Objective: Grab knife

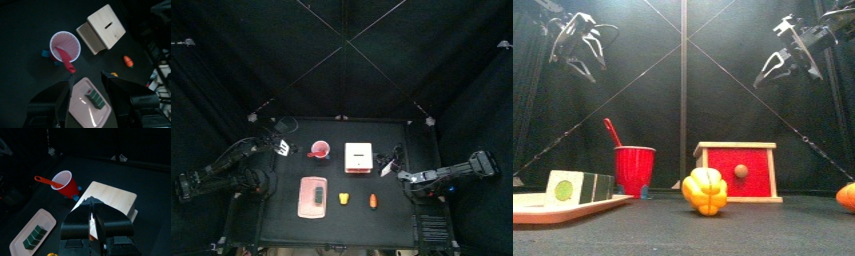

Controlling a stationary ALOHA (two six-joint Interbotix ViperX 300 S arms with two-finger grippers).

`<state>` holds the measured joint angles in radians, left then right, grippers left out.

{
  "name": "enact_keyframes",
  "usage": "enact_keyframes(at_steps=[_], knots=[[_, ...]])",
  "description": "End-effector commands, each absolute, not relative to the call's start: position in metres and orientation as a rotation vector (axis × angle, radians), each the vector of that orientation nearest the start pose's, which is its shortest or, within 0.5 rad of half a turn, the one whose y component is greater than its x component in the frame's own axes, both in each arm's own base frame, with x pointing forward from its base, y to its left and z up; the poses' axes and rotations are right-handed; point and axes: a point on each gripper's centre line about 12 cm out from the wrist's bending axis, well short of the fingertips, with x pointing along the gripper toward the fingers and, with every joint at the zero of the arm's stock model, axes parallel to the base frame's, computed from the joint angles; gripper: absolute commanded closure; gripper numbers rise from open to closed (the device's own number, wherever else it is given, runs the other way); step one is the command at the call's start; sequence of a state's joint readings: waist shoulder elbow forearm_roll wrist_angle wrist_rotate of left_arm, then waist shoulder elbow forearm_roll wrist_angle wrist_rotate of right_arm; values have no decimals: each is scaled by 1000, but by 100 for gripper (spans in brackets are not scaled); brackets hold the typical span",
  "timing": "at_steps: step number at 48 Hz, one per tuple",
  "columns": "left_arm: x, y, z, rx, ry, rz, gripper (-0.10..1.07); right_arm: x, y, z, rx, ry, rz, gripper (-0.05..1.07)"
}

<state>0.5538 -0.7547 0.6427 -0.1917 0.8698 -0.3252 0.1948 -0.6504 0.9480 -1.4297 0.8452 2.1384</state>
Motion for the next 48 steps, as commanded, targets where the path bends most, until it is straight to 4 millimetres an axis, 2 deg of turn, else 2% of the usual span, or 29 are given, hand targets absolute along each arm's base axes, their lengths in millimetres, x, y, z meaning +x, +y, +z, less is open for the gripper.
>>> enact_keyframes(at_steps=[1,11,20,30,36,48], knots=[[200,100,341,-503,653,507,14,238,-43,287,520,113,-738,70],[203,106,327,-82,697,443,12,237,-44,285,516,118,-744,70],[206,108,318,185,635,394,10,235,-46,280,515,130,-755,70],[203,101,295,530,612,326,10,234,-46,277,529,140,-761,70],[203,92,279,566,591,281,10,234,-46,276,532,144,-763,70],[209,68,260,588,580,163,10,234,-46,275,531,147,-764,70]])
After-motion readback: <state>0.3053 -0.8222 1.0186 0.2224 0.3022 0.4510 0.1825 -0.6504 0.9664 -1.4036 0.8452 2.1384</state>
